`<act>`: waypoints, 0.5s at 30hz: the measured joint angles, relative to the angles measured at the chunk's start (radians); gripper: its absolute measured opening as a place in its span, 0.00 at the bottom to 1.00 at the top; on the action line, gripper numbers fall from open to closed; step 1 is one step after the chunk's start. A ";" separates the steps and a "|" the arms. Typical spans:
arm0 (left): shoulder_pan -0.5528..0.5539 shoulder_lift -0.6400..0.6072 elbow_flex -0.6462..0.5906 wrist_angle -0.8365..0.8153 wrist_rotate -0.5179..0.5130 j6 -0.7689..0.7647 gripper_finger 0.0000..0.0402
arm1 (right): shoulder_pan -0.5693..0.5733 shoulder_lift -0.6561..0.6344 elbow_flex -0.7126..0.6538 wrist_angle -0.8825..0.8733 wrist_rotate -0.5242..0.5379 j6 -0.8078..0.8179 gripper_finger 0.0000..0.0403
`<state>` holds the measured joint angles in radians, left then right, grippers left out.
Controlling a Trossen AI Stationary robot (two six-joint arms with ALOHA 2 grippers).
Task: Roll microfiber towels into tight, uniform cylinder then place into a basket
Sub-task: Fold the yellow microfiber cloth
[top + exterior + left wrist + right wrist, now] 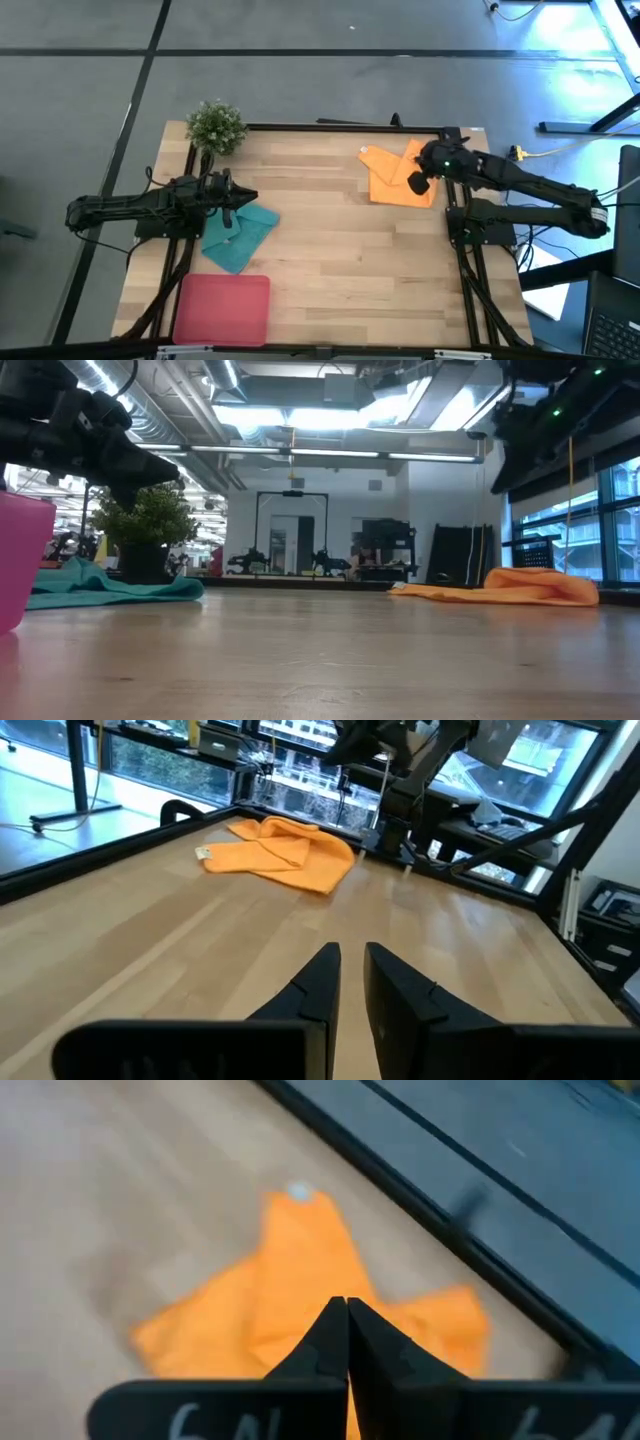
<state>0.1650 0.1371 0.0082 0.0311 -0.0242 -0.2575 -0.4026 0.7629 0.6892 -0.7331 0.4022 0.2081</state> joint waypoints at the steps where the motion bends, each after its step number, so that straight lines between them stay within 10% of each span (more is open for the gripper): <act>1: 0.000 0.000 0.000 0.000 0.000 0.009 0.10 | 0.000 0.020 0.010 -0.020 0.038 0.025 0.00; 15: 0.000 0.000 0.000 0.000 0.000 0.026 0.10 | -0.002 0.208 0.028 -0.104 -0.056 0.123 0.05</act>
<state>0.1650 0.1370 0.0082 0.0311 -0.0238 -0.2314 -0.4042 0.9710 0.7170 -0.8370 0.3461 0.3315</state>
